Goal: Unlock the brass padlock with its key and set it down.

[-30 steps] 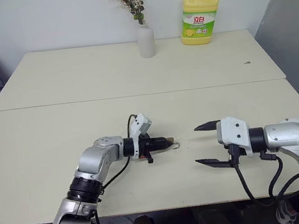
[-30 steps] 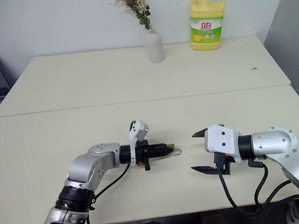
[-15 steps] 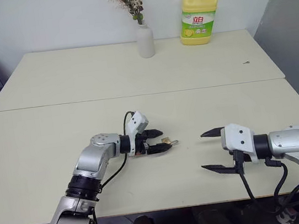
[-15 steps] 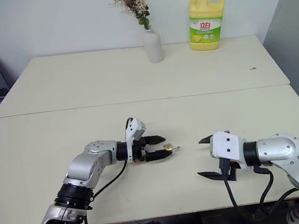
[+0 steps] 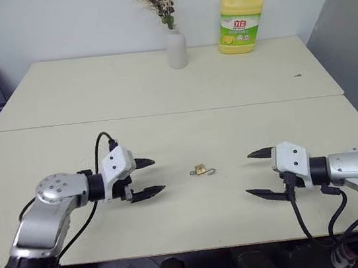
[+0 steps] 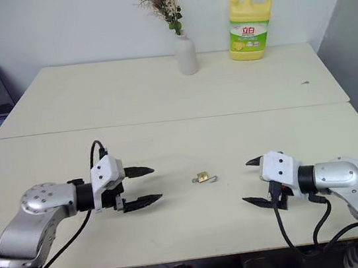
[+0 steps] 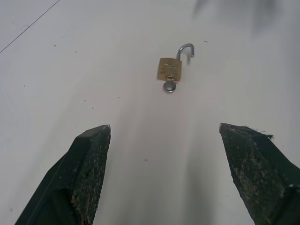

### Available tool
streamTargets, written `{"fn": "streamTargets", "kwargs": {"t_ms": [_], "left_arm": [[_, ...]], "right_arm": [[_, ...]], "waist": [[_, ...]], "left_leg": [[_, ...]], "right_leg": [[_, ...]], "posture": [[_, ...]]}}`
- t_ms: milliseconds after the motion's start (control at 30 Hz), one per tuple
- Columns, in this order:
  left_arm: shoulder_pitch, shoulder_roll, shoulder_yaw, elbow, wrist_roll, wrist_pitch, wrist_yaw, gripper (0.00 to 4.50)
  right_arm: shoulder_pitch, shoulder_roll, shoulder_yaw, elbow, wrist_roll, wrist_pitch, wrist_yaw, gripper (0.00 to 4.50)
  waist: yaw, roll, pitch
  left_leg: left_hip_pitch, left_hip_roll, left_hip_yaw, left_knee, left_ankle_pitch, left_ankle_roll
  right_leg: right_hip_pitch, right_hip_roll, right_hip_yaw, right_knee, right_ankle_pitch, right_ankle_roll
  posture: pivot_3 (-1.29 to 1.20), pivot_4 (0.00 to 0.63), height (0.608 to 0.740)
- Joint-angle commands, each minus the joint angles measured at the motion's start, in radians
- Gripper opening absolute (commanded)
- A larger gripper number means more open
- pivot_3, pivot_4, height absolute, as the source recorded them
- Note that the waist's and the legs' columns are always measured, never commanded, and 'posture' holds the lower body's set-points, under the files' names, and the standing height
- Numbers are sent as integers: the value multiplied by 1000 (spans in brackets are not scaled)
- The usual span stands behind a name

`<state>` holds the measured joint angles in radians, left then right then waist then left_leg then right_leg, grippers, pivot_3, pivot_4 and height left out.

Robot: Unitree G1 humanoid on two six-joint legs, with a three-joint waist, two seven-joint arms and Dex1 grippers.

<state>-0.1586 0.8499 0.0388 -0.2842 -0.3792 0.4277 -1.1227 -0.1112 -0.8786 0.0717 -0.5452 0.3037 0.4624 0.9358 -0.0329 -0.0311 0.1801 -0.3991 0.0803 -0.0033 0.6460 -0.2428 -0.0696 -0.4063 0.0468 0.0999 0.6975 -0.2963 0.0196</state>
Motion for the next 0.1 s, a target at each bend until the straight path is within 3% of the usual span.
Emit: {"fn": "streamTargets", "kwargs": {"t_ms": [33, 100], "left_arm": [[37, 27, 52, -84, -31, 34, 21, 3898], [47, 32, 55, -91, -24, 28, 29, 3898]], "right_arm": [[-34, 5, -16, 11, 20, -35, 30, 4500], [-44, 7, -10, 23, 17, -43, 39, 4500]], "waist": [[0, 0, 0], [-1, 0, 0]], "left_leg": [[0, 0, 0, 0, 0, 0], [0, 0, 0, 0, 0, 0]], "right_leg": [[0, 0, 0, 0, 0, 0], [0, 0, 0, 0, 0, 0]], "posture": [[0, 150, 740], [0, 150, 740]]}}
